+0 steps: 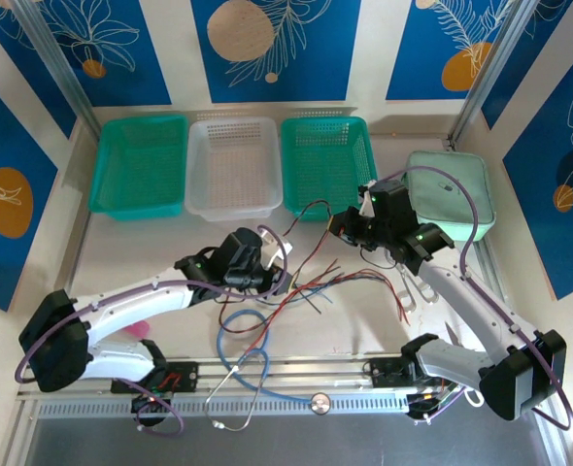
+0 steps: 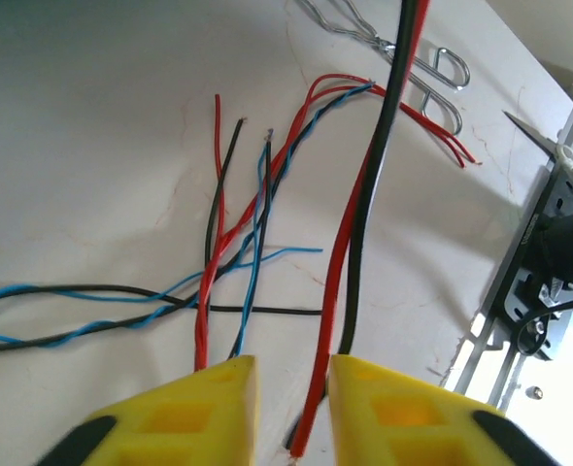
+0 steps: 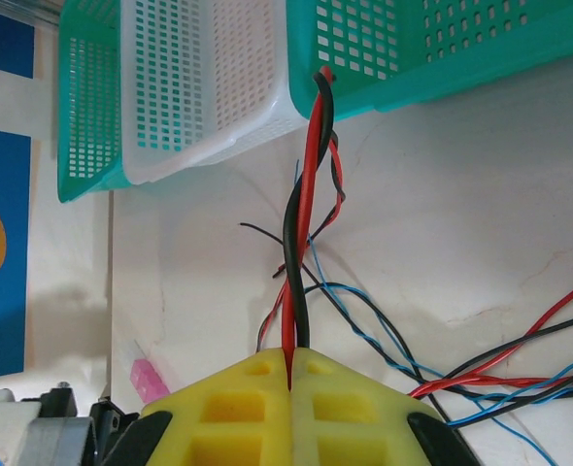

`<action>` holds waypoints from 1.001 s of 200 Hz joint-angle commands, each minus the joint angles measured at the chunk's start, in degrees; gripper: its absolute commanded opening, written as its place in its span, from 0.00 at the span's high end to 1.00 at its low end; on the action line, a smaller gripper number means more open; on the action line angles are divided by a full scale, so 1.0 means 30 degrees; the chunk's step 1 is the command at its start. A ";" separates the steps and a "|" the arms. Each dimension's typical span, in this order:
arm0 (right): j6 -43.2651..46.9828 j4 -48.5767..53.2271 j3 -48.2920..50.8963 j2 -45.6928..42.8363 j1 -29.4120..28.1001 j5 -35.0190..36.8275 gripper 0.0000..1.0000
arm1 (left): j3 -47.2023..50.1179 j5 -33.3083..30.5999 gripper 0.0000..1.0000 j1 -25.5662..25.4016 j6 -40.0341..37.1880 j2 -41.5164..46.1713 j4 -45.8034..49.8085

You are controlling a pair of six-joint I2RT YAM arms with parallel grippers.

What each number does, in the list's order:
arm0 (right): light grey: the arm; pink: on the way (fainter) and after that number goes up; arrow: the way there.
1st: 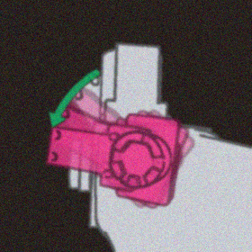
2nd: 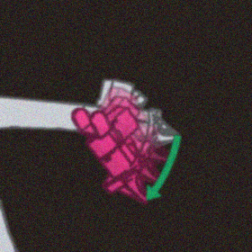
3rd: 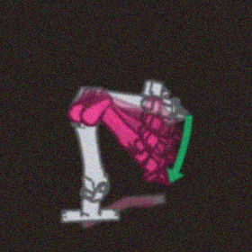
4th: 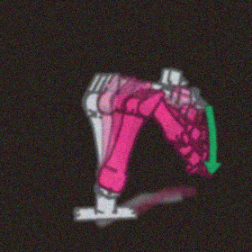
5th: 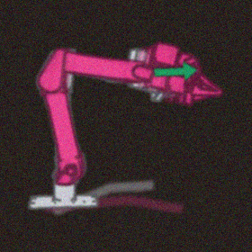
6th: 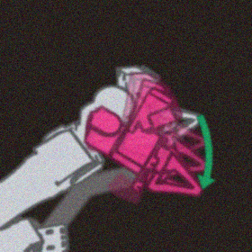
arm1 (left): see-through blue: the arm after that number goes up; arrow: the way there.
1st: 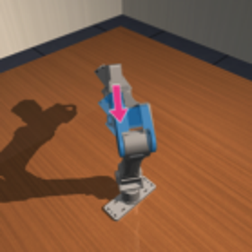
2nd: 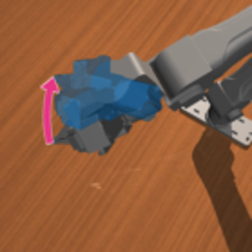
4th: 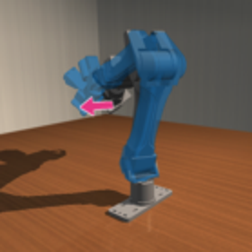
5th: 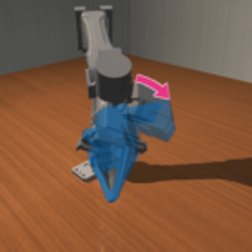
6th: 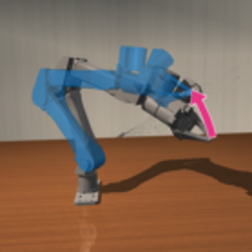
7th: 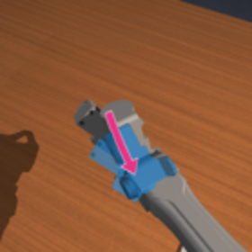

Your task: Untangle the cables

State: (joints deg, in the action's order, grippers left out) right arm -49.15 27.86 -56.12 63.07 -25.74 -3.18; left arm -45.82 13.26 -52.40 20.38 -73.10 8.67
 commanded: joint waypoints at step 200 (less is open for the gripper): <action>-0.0600 -0.4255 0.4606 -0.3025 -0.0986 -0.2067 0.42 | -0.1197 0.0172 1.00 -0.0141 0.2872 -0.1203 -0.1862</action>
State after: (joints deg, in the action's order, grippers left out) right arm -49.63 20.14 -46.98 56.73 -27.00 -8.05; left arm -48.16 11.53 -52.88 26.41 -74.72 6.46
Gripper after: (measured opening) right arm 0.619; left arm 0.051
